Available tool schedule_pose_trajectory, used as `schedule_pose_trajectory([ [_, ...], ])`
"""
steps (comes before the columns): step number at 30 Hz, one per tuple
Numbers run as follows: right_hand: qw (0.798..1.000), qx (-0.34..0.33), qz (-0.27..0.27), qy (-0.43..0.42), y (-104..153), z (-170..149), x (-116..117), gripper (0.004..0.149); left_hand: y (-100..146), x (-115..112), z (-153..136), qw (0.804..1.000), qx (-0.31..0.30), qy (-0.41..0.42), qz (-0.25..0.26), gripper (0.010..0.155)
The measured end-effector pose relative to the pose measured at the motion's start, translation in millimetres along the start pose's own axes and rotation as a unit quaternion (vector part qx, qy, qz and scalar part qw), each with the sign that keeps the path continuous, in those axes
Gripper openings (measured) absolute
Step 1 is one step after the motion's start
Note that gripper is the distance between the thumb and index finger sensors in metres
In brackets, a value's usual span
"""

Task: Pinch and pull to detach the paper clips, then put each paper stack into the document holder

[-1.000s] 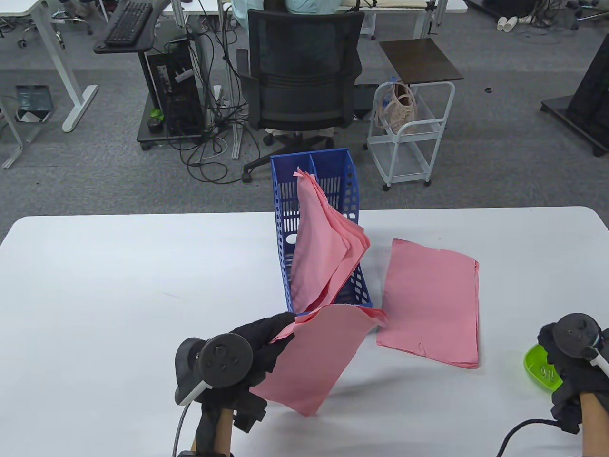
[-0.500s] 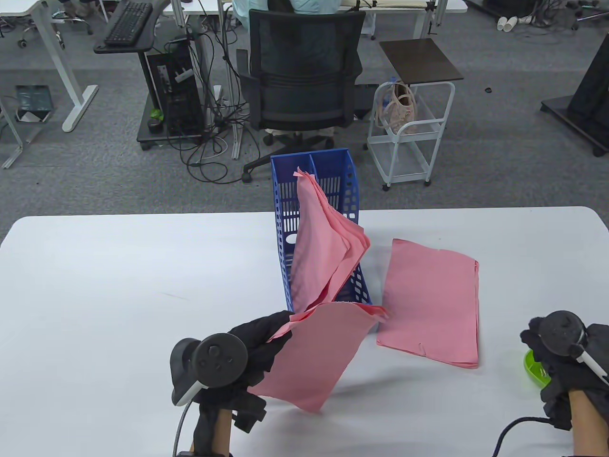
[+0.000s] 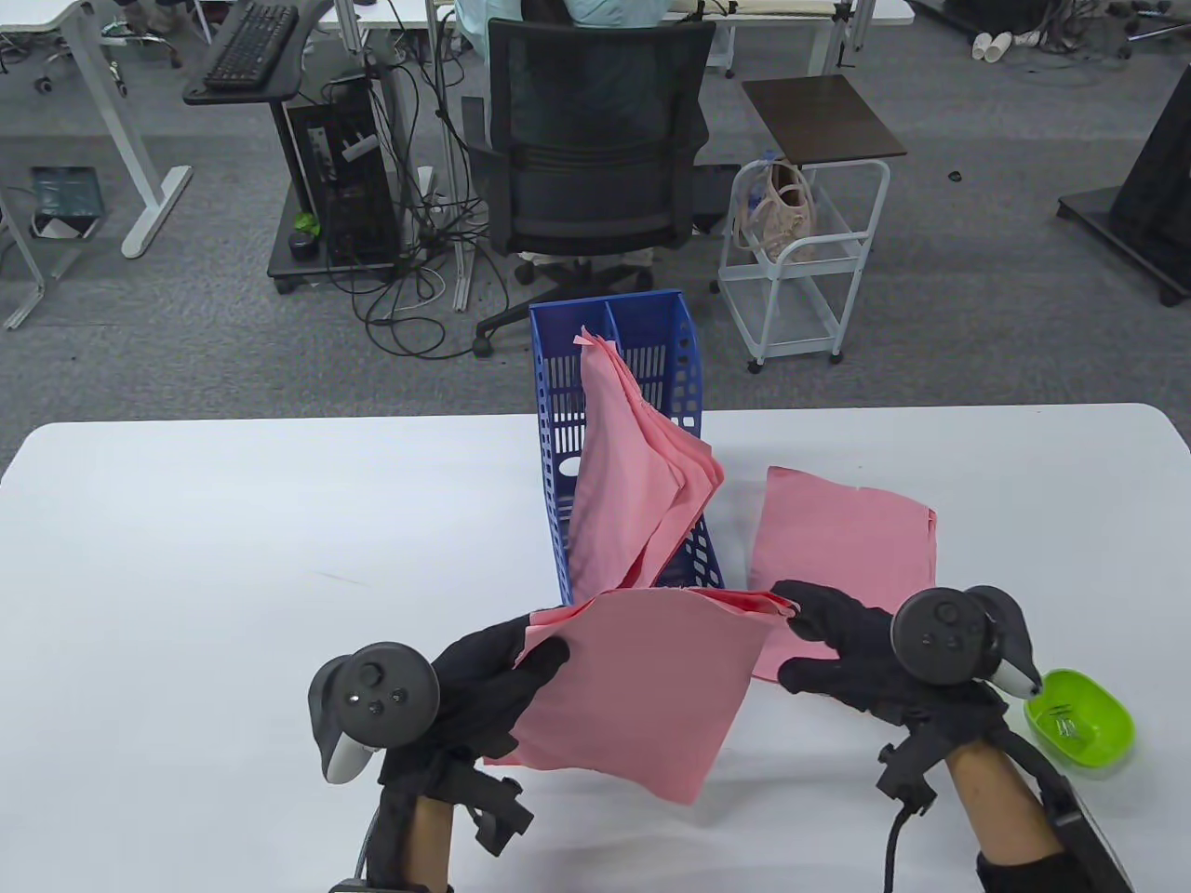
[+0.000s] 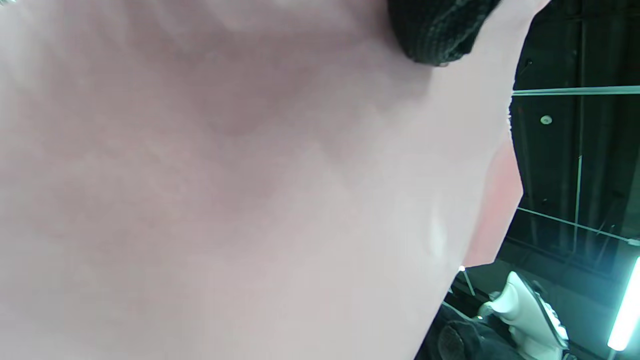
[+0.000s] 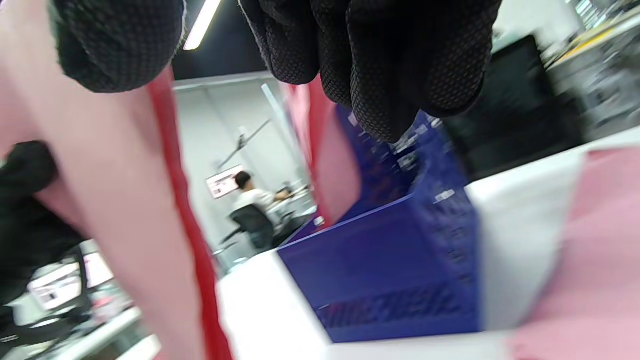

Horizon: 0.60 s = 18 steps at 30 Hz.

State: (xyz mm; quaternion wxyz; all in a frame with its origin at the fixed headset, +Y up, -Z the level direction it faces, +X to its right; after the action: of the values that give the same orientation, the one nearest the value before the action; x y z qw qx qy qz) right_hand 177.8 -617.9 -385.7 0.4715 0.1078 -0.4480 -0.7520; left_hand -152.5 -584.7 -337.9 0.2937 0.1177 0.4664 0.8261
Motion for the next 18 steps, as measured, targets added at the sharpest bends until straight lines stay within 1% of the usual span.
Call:
schedule_pose_trajectory([
  [4, 0.997, -0.042, 0.043, -0.050, -16, 15, 18, 0.085, 0, 0, 1, 0.999, -0.016, 0.035, -0.009, 0.042],
  [8, 0.989, -0.087, 0.073, -0.095, -24, 28, 31, 0.079, -1, -3, 2, 0.998, -0.027, 0.060, -0.024, 0.042],
  [10, 0.986, -0.104, 0.080, -0.107, -24, 32, 34, 0.072, -1, -4, 3, 0.997, -0.029, 0.069, -0.025, 0.042],
  [12, 0.984, -0.115, 0.073, -0.116, -23, 35, 33, 0.058, -1, -3, 3, 0.997, -0.029, 0.068, -0.025, 0.043],
  [14, 0.984, -0.115, 0.062, -0.123, -21, 35, 31, 0.049, -1, -3, 2, 0.998, -0.023, 0.057, -0.021, 0.043],
  [16, 0.985, -0.108, 0.042, -0.127, -17, 34, 24, 0.043, -1, -4, 3, 0.999, -0.016, 0.033, -0.018, 0.045],
  [18, 0.988, -0.090, 0.027, -0.121, -10, 30, 16, 0.041, -2, -7, 5, 1.000, -0.006, -0.010, -0.021, 0.052],
])
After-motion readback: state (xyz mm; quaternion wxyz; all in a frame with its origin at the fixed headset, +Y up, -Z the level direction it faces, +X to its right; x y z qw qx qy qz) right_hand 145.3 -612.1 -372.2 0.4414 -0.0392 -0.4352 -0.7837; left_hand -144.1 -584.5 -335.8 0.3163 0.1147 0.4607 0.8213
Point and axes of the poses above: the tracker on the back of each hand, its own z axis roughly to the thumb side, its own y axis roughly from the fingertips to the wrist, x = y × z, the point moved 4 cm from there along -y, roughly from the wrist to the fingertips, and after that the axes turned 1 degree about -z, right-handed, at the moved point
